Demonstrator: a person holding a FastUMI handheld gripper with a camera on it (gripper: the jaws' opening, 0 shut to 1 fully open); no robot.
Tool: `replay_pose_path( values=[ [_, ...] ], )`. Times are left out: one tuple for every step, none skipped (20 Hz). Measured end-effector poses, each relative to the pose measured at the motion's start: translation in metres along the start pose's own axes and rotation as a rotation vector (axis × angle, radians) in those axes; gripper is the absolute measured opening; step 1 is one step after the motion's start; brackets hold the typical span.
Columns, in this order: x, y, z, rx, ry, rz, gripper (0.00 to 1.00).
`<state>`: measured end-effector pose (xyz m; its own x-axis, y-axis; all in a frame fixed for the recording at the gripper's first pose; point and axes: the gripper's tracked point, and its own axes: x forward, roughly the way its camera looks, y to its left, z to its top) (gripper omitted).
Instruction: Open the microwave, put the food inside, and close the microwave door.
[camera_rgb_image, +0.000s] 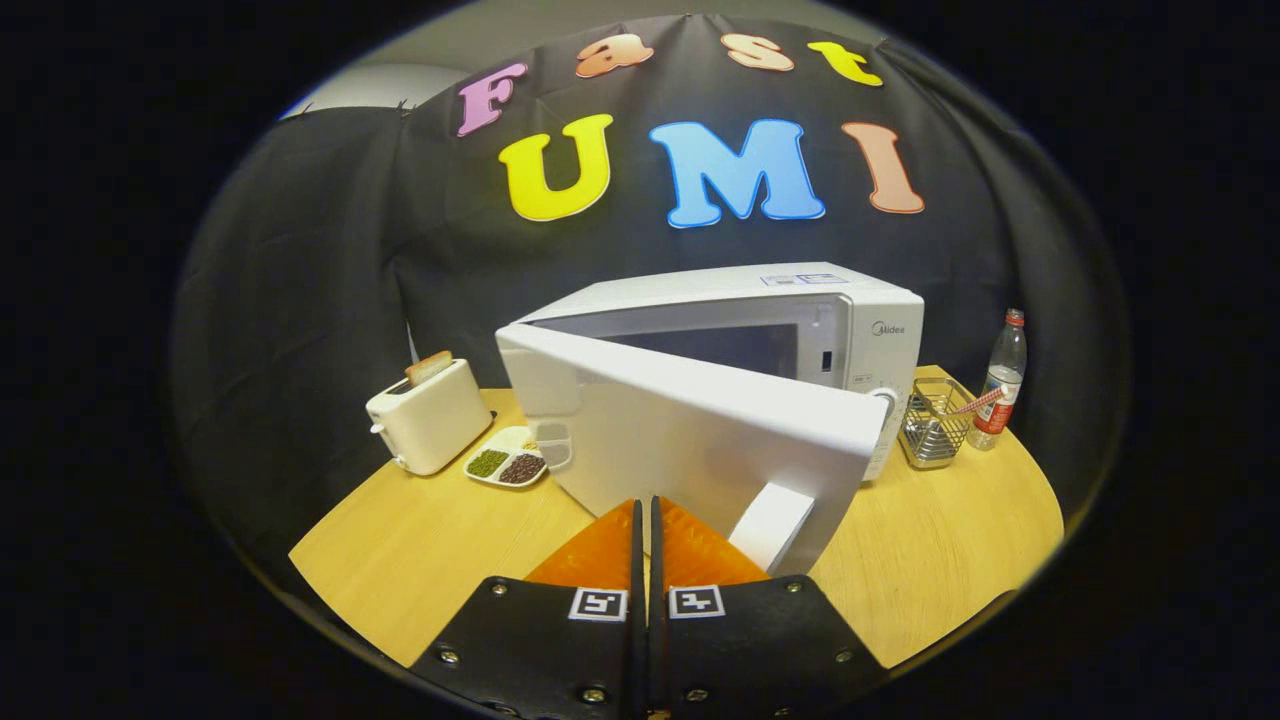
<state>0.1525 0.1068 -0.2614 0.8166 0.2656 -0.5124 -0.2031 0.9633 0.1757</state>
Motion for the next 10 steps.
replay_pose_path(
  values=[
    [0.004,-0.007,0.004,0.005,-0.004,-0.01,0.01],
    [0.009,-0.013,0.008,0.01,-0.008,-0.019,0.01],
    [0.014,-0.019,0.011,0.015,-0.011,-0.028,0.01],
    [0.019,-0.025,0.015,0.017,-0.015,-0.039,0.01],
    [0.022,-0.031,0.018,0.022,-0.018,-0.051,0.01],
    [0.029,-0.036,0.021,0.026,-0.02,-0.057,0.01],
    [0.033,-0.04,0.024,0.03,-0.024,-0.064,0.01],
    [0.039,-0.043,0.028,0.033,-0.029,-0.068,0.01],
    [0.044,-0.044,0.031,0.037,-0.032,-0.066,0.01],
    [0.049,-0.047,0.034,0.034,-0.035,-0.075,0.01]
  ],
)
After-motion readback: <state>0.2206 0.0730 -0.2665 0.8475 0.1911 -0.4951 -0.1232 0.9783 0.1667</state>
